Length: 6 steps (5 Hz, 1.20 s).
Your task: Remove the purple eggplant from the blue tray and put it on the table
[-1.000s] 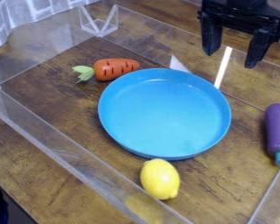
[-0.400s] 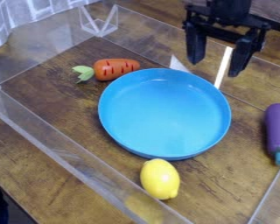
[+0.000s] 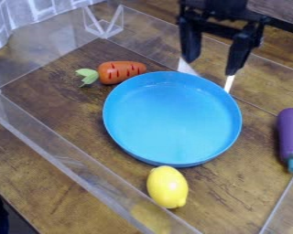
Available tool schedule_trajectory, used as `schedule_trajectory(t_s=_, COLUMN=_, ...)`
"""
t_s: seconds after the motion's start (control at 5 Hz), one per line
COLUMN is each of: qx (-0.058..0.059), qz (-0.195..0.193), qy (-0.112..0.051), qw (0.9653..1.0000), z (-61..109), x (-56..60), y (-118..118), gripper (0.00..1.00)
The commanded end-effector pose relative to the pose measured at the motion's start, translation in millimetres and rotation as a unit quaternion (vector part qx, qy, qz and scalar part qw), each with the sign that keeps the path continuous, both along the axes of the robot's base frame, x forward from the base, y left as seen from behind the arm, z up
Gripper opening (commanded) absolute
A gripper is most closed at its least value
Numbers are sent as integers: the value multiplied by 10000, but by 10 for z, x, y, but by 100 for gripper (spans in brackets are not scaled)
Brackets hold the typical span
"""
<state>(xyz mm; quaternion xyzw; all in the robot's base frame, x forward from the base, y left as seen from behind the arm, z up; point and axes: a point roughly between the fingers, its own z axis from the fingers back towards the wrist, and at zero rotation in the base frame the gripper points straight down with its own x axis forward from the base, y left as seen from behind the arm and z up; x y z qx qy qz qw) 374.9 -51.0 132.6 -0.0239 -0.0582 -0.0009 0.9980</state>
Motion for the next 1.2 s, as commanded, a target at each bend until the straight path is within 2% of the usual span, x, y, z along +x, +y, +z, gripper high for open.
schedule_trajectory(t_s=0.0, qx=-14, qz=88, qy=-458, qw=9989, z=305, x=-67, y=114, gripper=100)
schedule_trajectory(t_s=1.0, qx=-49, qz=297, qy=-441, qw=9986, z=245, x=-58, y=219, gripper=100)
